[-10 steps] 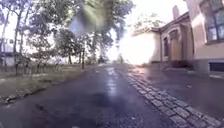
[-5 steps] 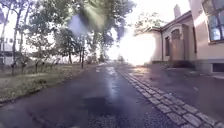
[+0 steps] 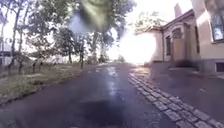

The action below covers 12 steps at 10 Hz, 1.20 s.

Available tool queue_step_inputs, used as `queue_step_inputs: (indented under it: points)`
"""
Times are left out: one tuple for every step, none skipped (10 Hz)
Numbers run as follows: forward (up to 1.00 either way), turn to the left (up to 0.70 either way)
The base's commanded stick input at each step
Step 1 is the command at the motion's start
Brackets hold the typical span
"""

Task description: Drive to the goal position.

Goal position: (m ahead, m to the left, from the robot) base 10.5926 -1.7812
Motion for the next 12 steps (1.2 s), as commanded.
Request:
queue_step_inputs:
  points:
    - [0.50,0.00]
    - [0.50,0.00]
    - [0.50,0.00]
    - [0.50,0.00]
    - [0.50,0.00]
    - [0.50,0.00]
    - [0.50,0.00]
    - [0.50,0.00]
    - [0.50,0.00]
    - [0.50,0.00]
    - [0.50,0.00]
    - [0.50,0.00]
